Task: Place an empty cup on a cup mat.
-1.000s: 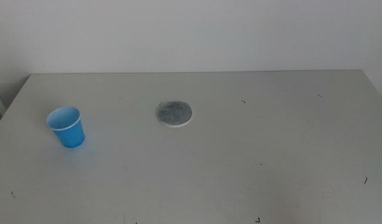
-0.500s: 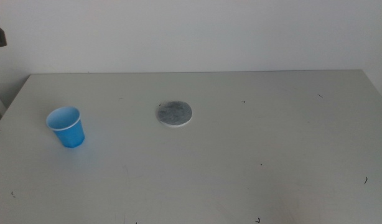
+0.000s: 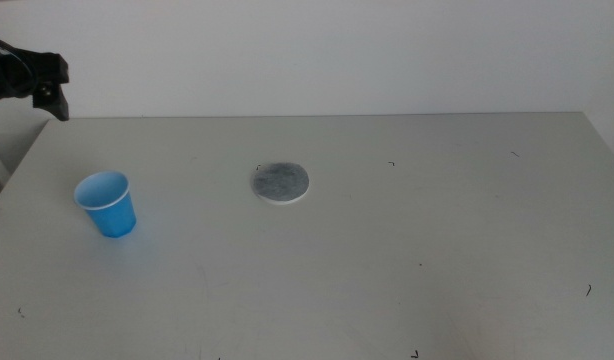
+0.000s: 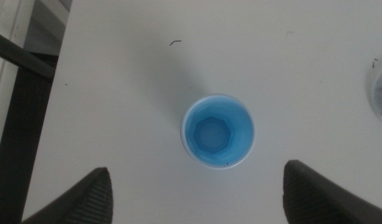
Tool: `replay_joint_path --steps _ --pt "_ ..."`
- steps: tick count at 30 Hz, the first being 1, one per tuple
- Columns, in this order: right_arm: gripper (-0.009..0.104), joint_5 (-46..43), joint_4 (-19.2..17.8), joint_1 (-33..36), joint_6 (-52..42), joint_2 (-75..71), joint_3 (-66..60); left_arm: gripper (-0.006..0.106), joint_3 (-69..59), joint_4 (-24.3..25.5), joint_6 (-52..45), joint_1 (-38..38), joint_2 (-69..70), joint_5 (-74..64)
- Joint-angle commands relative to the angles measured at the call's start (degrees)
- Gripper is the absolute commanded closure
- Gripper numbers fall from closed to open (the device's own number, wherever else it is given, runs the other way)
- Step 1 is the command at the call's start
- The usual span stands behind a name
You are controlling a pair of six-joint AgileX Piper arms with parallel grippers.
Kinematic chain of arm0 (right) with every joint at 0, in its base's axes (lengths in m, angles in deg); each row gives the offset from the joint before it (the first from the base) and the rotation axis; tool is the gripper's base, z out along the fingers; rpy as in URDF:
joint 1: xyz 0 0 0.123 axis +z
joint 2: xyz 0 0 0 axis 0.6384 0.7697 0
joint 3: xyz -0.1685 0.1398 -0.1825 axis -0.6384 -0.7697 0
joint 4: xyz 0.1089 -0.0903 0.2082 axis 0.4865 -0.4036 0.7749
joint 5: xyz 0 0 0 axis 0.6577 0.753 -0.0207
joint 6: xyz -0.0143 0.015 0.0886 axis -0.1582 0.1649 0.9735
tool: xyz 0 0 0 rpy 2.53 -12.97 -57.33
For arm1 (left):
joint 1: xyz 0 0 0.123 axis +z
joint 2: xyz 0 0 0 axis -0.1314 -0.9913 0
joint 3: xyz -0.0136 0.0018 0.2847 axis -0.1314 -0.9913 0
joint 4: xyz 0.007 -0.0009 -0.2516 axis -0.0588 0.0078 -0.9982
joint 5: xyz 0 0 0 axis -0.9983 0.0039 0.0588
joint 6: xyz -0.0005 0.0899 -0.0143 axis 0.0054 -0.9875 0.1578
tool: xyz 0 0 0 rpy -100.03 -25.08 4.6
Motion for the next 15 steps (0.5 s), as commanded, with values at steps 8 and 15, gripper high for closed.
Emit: replay_joint_path --steps 8,15 --pt "0.001 -4.47 -0.52 0.11 -0.49 -1.1 0.66 -0.005 1.97 -1.07 1.86 -0.34 -7.35 7.3" --pt "0.001 -4.47 -0.52 0.11 -0.49 -1.1 0.66 -0.005 1.97 -0.83 1.23 0.69 -14.6 7.79"
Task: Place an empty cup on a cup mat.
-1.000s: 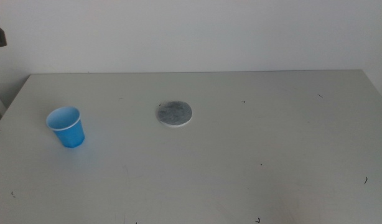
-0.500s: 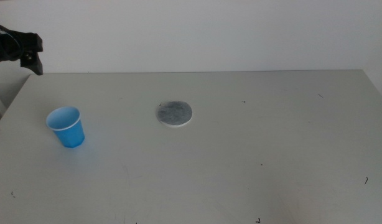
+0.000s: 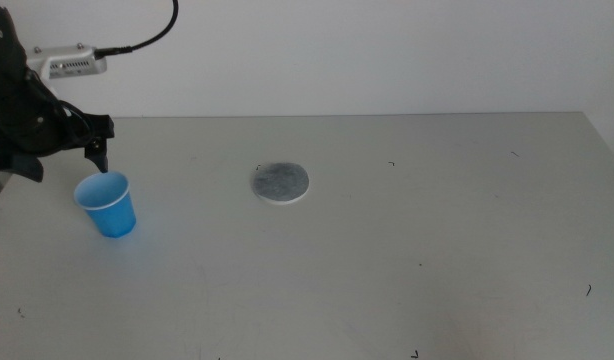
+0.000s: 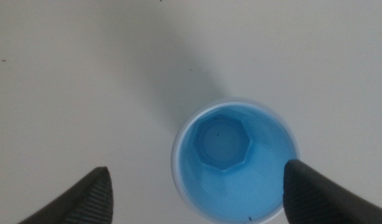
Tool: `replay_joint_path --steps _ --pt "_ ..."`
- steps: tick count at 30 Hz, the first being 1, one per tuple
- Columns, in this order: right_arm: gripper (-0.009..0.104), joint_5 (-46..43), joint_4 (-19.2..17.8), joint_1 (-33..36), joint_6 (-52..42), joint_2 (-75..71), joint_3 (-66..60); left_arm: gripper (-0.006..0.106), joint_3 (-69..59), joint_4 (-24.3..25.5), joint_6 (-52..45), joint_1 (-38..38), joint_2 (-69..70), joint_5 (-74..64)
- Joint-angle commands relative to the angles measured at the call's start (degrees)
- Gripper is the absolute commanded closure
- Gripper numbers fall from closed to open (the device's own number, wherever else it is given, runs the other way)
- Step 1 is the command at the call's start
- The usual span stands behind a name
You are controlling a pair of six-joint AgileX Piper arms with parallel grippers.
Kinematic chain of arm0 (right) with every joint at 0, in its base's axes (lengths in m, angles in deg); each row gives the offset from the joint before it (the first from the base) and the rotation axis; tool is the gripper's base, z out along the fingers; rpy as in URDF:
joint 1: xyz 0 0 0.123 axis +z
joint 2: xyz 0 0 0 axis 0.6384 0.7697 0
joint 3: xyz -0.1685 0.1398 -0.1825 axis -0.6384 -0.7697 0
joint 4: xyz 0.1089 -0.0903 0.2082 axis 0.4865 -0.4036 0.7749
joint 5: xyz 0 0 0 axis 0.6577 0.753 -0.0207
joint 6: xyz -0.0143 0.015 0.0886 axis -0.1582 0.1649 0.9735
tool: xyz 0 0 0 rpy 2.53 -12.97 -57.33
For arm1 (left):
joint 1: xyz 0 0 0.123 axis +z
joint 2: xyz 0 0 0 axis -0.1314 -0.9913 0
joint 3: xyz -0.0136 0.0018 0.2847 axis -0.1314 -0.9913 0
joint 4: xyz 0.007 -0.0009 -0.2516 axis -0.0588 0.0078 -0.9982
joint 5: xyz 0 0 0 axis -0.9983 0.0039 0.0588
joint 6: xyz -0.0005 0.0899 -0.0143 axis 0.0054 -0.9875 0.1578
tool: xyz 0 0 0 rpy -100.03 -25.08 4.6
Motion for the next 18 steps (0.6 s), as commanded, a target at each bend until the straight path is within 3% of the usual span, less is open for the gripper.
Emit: replay_joint_path --steps 1,12,14,18 --pt "0.001 -4.47 -0.52 0.11 -0.49 -1.1 0.66 -0.005 1.96 -0.99 -0.37 0.63 0.35 2.67" --pt "0.001 -4.47 -0.52 0.11 -0.49 -1.1 0.66 0.0 1.96 -1.91 -3.99 1.07 -7.13 5.51" --pt "0.001 -4.47 -0.52 0.11 -0.49 -1.1 0.66 0.01 1.96 -2.61 -5.61 1.07 -7.89 6.0" --pt "0.001 -4.47 -0.52 0.11 -0.49 -1.1 0.66 0.043 1.96 -3.79 -7.07 1.07 -8.32 6.28"
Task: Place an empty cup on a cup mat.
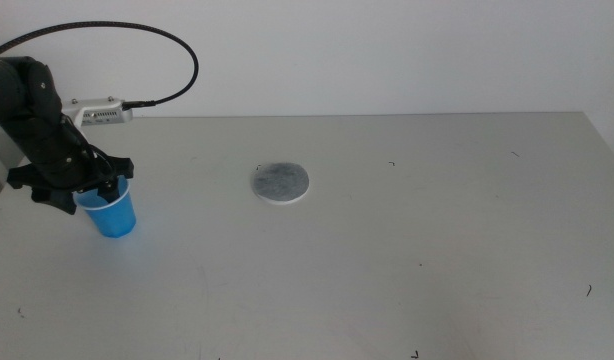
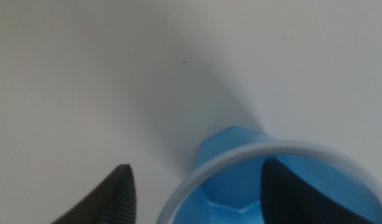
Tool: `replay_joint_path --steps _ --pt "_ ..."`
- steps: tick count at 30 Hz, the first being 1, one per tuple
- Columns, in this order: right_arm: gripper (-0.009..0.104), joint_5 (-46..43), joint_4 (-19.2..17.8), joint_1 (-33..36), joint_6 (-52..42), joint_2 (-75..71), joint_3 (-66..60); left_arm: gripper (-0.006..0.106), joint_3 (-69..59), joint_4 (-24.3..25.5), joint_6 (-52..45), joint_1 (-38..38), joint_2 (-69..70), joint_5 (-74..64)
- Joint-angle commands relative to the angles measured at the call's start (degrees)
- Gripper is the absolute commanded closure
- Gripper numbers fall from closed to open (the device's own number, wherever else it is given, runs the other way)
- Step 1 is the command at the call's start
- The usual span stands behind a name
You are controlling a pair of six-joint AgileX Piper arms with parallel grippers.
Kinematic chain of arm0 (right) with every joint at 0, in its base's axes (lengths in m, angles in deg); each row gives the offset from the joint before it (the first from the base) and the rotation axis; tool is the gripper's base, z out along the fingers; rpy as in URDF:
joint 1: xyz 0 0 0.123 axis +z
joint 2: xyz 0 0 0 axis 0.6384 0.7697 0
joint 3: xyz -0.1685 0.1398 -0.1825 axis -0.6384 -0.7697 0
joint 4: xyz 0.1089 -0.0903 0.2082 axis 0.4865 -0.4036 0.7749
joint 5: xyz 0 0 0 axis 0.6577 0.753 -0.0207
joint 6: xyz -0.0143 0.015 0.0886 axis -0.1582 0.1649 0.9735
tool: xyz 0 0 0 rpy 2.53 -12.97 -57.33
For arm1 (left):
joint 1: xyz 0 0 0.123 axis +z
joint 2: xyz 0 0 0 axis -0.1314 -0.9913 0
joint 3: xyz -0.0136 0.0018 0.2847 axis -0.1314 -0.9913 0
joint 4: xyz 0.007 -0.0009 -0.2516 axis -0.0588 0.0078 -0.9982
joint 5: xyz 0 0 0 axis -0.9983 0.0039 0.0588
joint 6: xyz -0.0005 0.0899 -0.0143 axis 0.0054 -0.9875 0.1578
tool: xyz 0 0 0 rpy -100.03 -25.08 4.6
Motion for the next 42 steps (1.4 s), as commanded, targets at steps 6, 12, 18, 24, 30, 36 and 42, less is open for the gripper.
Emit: replay_joint_path --steps 6,12,18,24,30,36,42 --pt "0.001 -4.47 -0.52 0.11 -0.49 -1.1 0.66 0.086 1.91 -0.97 -0.63 0.06 3.21 0.96" --pt "0.001 -4.47 -0.52 0.11 -0.49 -1.1 0.66 0.1 4.04 -0.82 -0.57 -1.24 4.48 -2.45" --pt "0.001 -4.47 -0.52 0.11 -0.49 -1.1 0.66 0.1 11.94 0.02 0.91 -5.9 4.48 -6.03" --pt "0.001 -4.47 -0.52 0.11 -0.49 -1.1 0.66 0.1 17.24 -0.04 4.07 -12.39 3.82 -3.9" --pt "0.001 -4.47 -0.52 0.11 -0.49 -1.1 0.66 0.1 25.39 -0.04 5.67 -18.86 -1.44 -6.07" --pt "0.001 -4.47 -0.52 0.11 -0.49 -1.1 0.66 0.1 33.2 -0.04 6.33 -23.33 -7.64 -6.69" --pt "0.001 -4.47 -0.52 0.11 -0.49 -1.1 0.66 0.1 35.26 -0.04 7.37 -25.14 -11.57 -6.24"
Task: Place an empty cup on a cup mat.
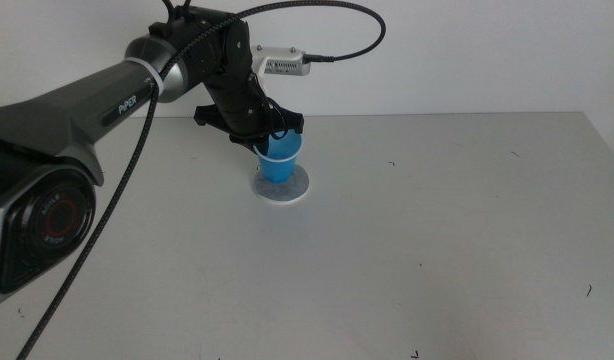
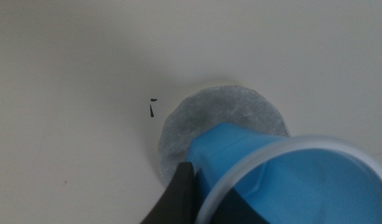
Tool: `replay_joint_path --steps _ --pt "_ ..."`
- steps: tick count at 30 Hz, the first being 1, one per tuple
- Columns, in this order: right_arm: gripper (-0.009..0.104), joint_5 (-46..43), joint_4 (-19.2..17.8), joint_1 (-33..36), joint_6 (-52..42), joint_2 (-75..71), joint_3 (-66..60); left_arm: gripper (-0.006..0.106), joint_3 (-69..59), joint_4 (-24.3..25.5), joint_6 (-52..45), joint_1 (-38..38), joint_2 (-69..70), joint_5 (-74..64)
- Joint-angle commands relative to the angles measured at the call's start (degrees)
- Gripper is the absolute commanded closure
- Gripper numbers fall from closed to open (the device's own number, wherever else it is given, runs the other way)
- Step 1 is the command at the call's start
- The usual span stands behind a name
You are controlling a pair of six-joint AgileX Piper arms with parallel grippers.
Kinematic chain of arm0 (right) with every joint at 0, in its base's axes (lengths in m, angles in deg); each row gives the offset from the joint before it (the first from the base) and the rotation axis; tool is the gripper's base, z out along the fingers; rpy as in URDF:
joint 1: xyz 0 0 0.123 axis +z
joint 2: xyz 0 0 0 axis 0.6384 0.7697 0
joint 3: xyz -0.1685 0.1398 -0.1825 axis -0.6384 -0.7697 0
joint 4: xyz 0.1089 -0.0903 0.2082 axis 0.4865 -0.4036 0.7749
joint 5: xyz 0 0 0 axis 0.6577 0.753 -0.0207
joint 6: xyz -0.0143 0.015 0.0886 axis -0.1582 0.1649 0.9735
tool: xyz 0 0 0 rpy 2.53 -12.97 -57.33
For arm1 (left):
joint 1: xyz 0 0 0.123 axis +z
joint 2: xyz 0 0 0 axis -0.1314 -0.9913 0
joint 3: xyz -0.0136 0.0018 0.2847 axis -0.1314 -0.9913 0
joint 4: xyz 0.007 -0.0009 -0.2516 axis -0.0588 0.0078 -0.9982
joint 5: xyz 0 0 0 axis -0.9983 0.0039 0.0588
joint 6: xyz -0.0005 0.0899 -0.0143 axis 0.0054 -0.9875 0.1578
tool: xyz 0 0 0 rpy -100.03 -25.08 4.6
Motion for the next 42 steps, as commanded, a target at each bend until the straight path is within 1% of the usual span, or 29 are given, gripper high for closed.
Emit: replay_joint_path --steps 1,8,10,13,19,21,23,25,30,33,38,40,42 --pt "0.001 -4.47 -0.52 0.11 -0.49 -1.1 0.66 0.1 2.15 -0.2 0.86 -0.33 2.64 1.82" --pt "0.001 -4.47 -0.52 0.11 -0.49 -1.1 0.66 0.1 2.15 -0.68 0.63 -0.33 0.77 1.91" --pt "0.001 -4.47 -0.52 0.11 -0.49 -1.1 0.66 0.097 2.15 -0.68 0.63 -0.33 0.76 1.91" --pt "0.001 -4.47 -0.52 0.11 -0.49 -1.1 0.66 0.077 2.15 -0.68 0.68 -0.33 0.76 2.24" --pt "0.001 -4.47 -0.52 0.11 -0.49 -1.1 0.66 0.021 2.15 -0.68 -0.35 -0.2 1.06 2.55" --pt "0.001 -4.47 -0.52 0.11 -0.49 -1.1 0.66 0.009 2.26 -1.28 -2.26 -0.08 1.37 2.6" --pt "0.001 -4.47 -0.52 0.11 -0.49 -1.1 0.66 0.0 2.26 -2.5 -3.78 0.24 2.06 2.6" --pt "0.001 -4.47 -0.52 0.11 -0.49 -1.1 0.66 -0.003 2.26 -3.85 -5.65 0.67 3.17 2.04" --pt "0.001 -4.47 -0.52 0.11 -0.49 -1.1 0.66 -0.003 2.21 -4.19 -9.97 2.42 7.44 -1.93" --pt "0.001 -4.47 -0.52 0.11 -0.49 -1.1 0.66 -0.003 2.21 -4.41 -10.96 3.98 10.83 -5.82" --pt "0.001 -4.47 -0.52 0.11 -0.49 -1.1 0.66 -0.003 2.21 -8.64 -12.13 6.32 17.59 -15.56" --pt "0.001 -4.47 -0.52 0.11 -0.49 -1.1 0.66 -0.003 2.09 -8.33 -12.09 6.49 20.82 -19.2" --pt "0.001 -4.47 -0.52 0.11 -0.49 -1.1 0.66 -0.003 1.97 -8.21 -12.55 6.66 23.8 -19.12"
